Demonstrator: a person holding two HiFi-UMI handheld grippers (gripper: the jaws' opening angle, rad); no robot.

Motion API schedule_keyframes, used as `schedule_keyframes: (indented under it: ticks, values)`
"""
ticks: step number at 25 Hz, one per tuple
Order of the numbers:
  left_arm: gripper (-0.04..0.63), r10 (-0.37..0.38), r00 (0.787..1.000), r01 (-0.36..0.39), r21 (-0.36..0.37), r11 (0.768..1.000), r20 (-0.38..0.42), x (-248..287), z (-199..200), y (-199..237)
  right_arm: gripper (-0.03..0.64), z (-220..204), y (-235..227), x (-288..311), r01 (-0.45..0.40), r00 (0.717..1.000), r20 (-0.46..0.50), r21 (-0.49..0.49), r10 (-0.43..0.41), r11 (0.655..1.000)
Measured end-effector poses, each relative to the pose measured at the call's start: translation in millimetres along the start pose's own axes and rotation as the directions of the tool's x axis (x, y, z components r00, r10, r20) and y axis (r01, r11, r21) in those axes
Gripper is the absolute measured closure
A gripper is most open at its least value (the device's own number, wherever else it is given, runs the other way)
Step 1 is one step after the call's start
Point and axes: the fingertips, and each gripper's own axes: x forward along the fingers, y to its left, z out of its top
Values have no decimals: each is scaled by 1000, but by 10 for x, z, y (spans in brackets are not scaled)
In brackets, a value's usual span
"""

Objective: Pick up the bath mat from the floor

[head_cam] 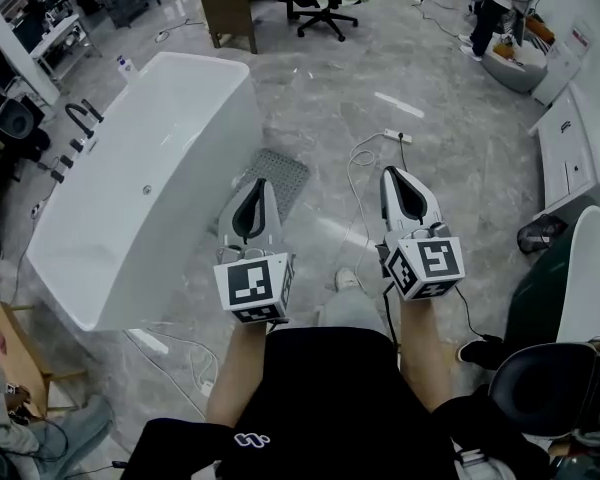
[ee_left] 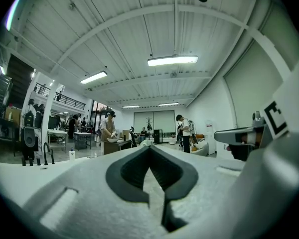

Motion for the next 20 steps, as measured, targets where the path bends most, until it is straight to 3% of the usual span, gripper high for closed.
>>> schedule_keyframes:
  ticks: [20]
  values:
    - [591, 49, 994, -48, 9, 999, -102, 576, -281, 182, 614, -307, -306, 635, -49, 996, -74, 52, 53, 997]
